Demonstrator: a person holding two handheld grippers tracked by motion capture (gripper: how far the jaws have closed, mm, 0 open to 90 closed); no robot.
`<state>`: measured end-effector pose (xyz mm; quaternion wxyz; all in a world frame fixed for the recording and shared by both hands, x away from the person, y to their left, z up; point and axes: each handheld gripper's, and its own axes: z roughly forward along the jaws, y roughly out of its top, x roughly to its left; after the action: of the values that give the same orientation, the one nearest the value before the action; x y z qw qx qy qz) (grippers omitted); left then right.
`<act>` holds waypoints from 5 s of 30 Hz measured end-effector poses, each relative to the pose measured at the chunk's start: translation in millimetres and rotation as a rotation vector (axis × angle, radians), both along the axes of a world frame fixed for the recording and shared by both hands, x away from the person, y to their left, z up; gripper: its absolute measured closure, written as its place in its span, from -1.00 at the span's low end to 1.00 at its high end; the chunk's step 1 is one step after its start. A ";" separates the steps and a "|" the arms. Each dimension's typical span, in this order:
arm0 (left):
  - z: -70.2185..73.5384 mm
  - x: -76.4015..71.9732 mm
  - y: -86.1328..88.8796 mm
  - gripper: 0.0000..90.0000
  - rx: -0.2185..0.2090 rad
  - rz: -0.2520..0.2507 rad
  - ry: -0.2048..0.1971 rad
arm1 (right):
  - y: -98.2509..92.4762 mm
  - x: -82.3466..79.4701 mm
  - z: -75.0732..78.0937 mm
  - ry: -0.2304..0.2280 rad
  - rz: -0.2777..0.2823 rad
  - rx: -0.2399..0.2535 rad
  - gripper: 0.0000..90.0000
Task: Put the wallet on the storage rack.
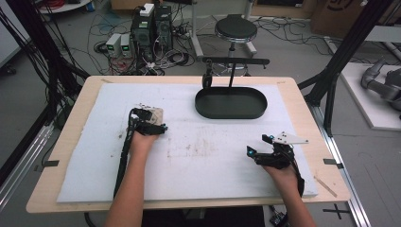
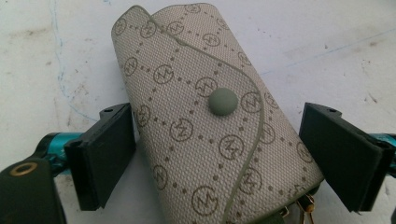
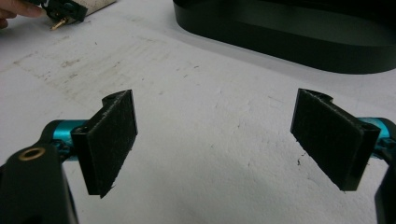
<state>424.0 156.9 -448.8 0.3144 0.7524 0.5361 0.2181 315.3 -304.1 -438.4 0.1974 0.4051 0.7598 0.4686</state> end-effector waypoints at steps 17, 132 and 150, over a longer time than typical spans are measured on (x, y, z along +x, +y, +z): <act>22.1 -13.2 -0.9 -0.17 -0.025 -0.135 -0.105 | 0.9 -0.4 0.1 0.004 0.004 0.001 -0.67; 86.0 55.6 -124.5 -0.52 -0.067 -0.547 -0.116 | -1.2 -1.5 -1.6 -0.002 0.001 -0.001 -0.67; 79.7 -33.7 -24.2 -0.57 -0.125 -0.468 -0.244 | -0.9 -0.4 -3.3 0.001 -0.005 -0.010 -0.67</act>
<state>390.3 132.7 -369.1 0.4643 0.8033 0.3182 0.1949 314.9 -305.0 -441.7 0.2001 0.4061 0.7612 0.4642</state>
